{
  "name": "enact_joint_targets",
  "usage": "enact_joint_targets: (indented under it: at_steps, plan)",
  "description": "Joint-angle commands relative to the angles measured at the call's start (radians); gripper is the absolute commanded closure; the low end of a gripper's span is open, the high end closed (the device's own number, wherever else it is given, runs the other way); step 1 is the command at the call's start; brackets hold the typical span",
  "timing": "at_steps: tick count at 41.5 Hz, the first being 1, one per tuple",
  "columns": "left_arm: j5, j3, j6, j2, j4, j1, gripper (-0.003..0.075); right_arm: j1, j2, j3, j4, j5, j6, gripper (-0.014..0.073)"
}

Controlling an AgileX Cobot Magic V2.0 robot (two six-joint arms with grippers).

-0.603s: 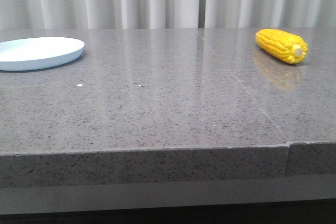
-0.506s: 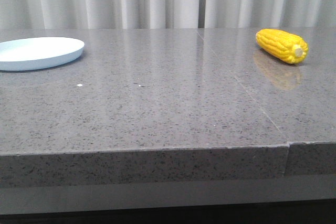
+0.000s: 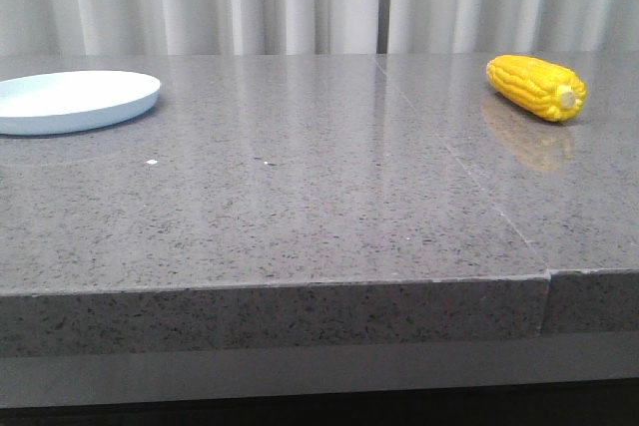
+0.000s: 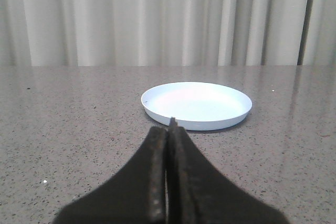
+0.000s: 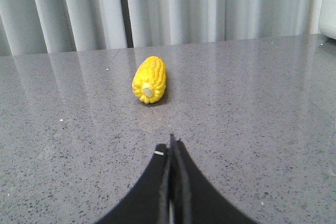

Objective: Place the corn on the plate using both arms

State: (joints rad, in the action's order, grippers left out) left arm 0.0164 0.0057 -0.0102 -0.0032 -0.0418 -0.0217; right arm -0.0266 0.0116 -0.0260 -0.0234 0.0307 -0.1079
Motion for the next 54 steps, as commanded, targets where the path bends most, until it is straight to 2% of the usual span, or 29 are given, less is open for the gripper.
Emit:
enact_joint_targets:
  at_steps: [1, 28, 34, 40, 46, 54]
  plan:
    - [-0.079, 0.002, 0.010, -0.020, -0.009, -0.001, 0.0740, 0.002, 0.011, 0.016, -0.003, -0.087, 0.004, 0.0713]
    - [-0.079, 0.002, 0.010, -0.020, -0.009, -0.001, 0.0740, 0.002, 0.011, 0.016, -0.003, -0.087, 0.004, 0.0713]
    - [-0.168, -0.011, 0.010, -0.020, -0.011, -0.001, 0.0740, 0.002, 0.011, 0.027, 0.001, -0.120, 0.006, 0.0713]
    - [-0.148, -0.131, 0.010, -0.020, -0.011, -0.004, 0.0740, 0.002, 0.011, 0.147, 0.009, -0.072, 0.006, 0.0713]
    - [-0.074, -0.301, 0.010, 0.013, 0.016, -0.004, 0.0740, 0.002, -0.021, 0.317, 0.054, 0.028, 0.007, 0.0713]
    - [0.104, -0.552, 0.010, 0.155, 0.016, -0.004, 0.0741, 0.002, -0.175, 0.536, 0.055, 0.173, 0.007, 0.0713]
